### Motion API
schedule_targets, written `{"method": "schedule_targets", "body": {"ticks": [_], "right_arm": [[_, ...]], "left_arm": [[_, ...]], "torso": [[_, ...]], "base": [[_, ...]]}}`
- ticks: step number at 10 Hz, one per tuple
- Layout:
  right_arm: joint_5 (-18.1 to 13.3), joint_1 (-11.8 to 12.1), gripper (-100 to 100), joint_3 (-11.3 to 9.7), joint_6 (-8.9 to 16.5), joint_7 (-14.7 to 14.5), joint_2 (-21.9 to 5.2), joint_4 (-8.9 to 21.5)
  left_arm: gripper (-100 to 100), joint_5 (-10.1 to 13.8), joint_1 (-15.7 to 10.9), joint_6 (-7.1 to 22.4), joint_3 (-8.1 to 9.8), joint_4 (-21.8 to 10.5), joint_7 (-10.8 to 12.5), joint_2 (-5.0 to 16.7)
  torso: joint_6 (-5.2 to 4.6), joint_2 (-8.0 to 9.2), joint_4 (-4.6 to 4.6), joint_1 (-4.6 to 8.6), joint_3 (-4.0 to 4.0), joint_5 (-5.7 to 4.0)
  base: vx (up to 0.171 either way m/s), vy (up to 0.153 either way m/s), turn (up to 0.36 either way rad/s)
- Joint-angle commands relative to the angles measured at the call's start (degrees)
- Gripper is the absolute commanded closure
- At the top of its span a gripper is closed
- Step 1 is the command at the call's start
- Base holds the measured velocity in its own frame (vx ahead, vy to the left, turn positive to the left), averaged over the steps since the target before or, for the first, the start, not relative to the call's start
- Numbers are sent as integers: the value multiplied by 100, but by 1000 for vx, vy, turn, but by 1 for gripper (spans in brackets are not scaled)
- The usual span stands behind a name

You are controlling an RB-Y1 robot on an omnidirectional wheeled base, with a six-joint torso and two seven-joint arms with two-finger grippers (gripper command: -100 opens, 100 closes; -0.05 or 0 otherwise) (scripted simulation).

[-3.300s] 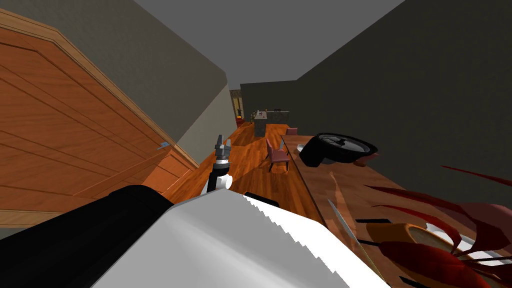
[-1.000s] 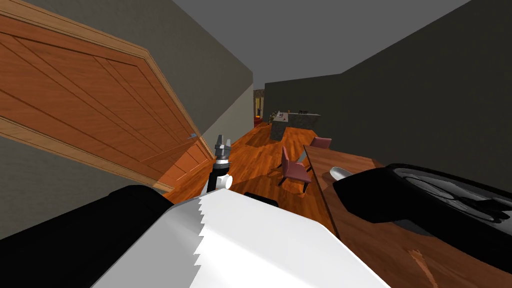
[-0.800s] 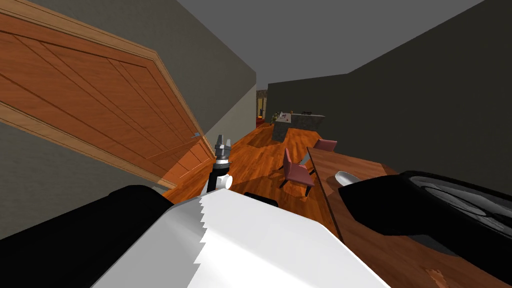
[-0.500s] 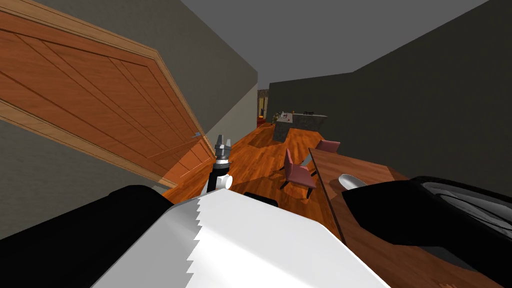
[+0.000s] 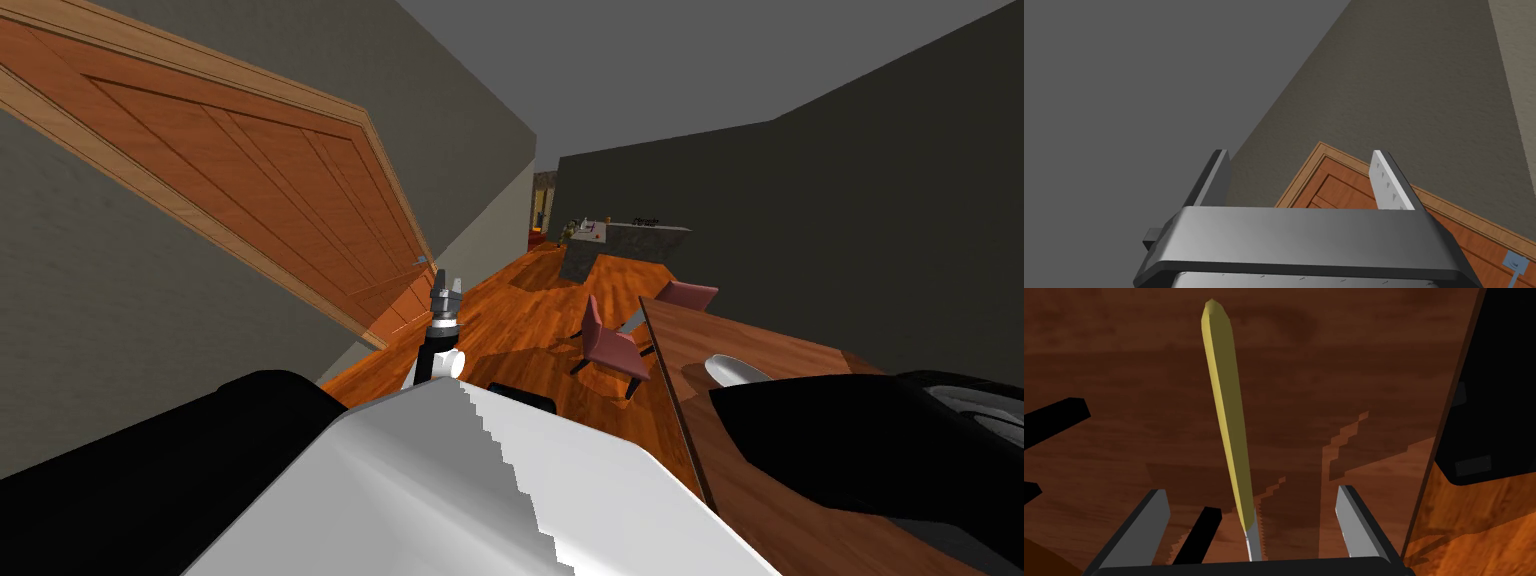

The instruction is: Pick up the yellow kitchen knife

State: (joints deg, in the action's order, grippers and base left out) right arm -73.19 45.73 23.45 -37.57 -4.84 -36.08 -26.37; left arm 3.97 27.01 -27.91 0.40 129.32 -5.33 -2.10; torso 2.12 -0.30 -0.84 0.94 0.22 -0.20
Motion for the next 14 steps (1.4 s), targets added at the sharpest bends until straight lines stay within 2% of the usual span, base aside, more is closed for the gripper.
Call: {"method": "schedule_targets", "body": {"ticks": [1,2,3,7,8,9,14], "right_arm": [[69,-121,-100,-51,65,128,-15,165],[50,-83,-100,-24,35,67,-12,122],[56,-91,100,-27,41,77,-13,136],[52,-85,100,-27,42,70,-20,133],[52,-85,0,-27,42,69,-20,133],[14,-30,100,1,5,3,-7,52],[-179,285,100,182,-204,-432,19,-343]], "left_arm": [[0,0,0,0,0,0,0,0],[0,0,1,0,0,0,0,0],[0,0,3,0,1,0,0,1],[0,0,4,-1,2,1,0,1],[0,0,4,-1,2,1,0,1],[0,0,4,-1,2,1,0,1],[0,0,7,-1,4,1,0,2]], "torso": [[0,0,0,0,0,0],[-4,-12,2,-6,-6,1],[-6,-44,9,12,-24,-1],[-8,-77,13,41,-42,-16],[-8,-78,13,42,-42,-17],[-8,-78,13,43,-42,-17],[-6,-154,27,75,-85,-23]], "base": [[-173,110,179],[-64,48,15],[-14,9,-8],[-2,0,1],[0,0,0],[101,-51,-172],[178,-83,-192]]}}
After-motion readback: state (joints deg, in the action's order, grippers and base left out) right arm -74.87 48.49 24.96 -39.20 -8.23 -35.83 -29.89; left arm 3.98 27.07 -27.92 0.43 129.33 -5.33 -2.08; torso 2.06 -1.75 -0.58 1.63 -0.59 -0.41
